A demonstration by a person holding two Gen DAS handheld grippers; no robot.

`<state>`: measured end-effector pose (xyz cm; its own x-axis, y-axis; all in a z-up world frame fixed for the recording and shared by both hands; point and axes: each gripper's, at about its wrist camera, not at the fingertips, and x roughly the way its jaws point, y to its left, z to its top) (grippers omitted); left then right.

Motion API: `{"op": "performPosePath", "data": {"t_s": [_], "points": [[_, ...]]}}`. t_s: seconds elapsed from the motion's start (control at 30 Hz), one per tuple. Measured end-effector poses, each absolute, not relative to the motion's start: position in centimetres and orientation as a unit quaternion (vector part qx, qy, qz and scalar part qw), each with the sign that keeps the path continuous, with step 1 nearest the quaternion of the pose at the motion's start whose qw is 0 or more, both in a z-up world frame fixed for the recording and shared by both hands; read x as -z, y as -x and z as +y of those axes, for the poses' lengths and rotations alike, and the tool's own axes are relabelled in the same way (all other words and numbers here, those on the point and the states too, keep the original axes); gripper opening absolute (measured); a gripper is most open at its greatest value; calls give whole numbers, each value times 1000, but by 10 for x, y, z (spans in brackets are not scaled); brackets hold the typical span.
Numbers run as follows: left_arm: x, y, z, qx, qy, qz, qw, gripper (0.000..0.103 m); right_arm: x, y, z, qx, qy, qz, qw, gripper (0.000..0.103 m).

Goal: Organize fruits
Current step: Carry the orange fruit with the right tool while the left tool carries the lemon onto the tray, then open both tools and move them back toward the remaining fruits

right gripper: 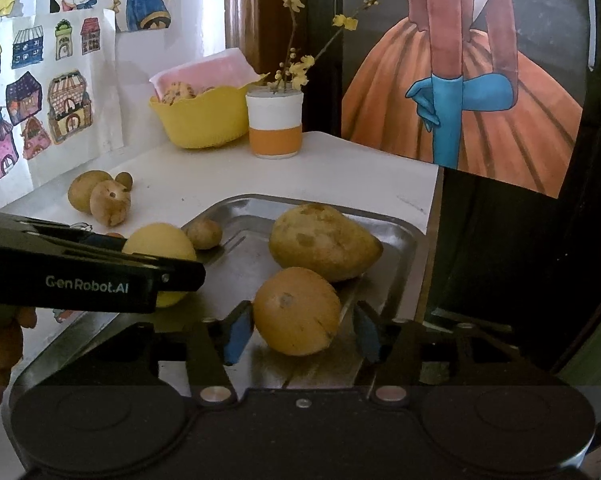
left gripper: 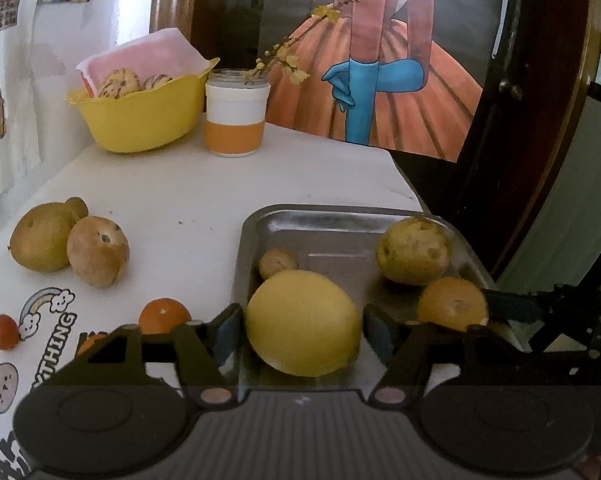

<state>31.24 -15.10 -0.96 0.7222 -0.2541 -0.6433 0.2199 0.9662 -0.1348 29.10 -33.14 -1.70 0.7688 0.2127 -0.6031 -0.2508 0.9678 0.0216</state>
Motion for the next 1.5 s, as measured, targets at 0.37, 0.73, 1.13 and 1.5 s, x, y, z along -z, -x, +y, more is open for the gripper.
{"op": "performPosePath", "data": {"t_s": [0.37, 0.73, 1.13, 1.5], "points": [[-11, -293, -140, 130, 50, 324, 936, 94, -7, -259, -338, -109, 34, 278, 954, 90], [-34, -244, -121, 131, 68, 299, 943, 102, -41, -192, -348, -85, 42, 267, 959, 102], [-40, -172, -87, 135, 56, 303, 942, 102, -58, -112, -325, -90, 28, 281, 955, 102], [-21, -117, -24, 98, 15, 358, 929, 102, -51, -68, -269, -140, 19, 351, 926, 102]]}}
